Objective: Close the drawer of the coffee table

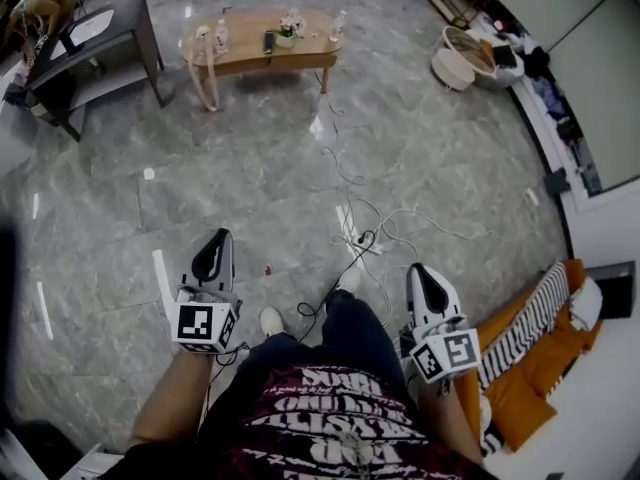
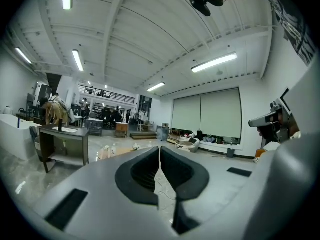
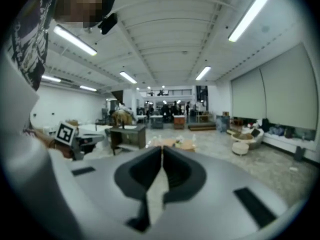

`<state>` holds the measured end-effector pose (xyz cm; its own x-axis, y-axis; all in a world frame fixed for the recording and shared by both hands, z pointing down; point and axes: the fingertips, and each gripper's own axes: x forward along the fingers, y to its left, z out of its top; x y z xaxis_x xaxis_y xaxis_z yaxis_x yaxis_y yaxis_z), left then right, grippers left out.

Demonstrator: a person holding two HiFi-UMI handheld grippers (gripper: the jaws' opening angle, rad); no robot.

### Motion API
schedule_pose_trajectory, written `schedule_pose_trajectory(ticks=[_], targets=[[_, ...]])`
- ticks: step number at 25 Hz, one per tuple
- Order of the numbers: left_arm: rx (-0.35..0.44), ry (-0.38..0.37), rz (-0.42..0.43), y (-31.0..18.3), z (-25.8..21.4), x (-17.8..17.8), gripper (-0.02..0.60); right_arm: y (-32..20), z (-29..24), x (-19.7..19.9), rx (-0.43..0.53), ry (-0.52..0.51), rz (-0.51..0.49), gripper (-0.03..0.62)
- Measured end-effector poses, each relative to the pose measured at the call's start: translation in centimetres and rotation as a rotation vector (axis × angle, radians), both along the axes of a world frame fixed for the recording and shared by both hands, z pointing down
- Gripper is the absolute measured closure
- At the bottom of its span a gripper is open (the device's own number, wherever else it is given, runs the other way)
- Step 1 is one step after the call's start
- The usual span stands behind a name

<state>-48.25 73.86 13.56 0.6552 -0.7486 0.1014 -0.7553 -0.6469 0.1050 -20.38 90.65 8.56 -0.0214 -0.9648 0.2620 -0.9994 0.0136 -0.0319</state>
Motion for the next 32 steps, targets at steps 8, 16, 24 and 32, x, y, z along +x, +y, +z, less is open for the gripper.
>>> schedule_pose_trajectory(ticks=[8,16,24,32], targets=[[-0.019,-0.041,0.020,-1.4,1.4,2.0,0.548,-3.9,1.3,0.0,0.004,-0.002,-0.051,0.559],[-0.018,-0.122,-0.051,-6.4,1.4,0.9,0.548,-10.4,4.8,3.0,-0.025,-0.047,-0.076,0.559],[-0.002,-0.113,-0.076,-12.1,-0.8,6.0,0.548,-15.0,5.6,7.5,-0.047,-0.098,-0.082,0.559],[0.030,-0.097,-0.121,-17.6,-2.7,12.1,0.549,-17.0,6.1,15.2,-0.086,-0.101,-0.102,0.559]])
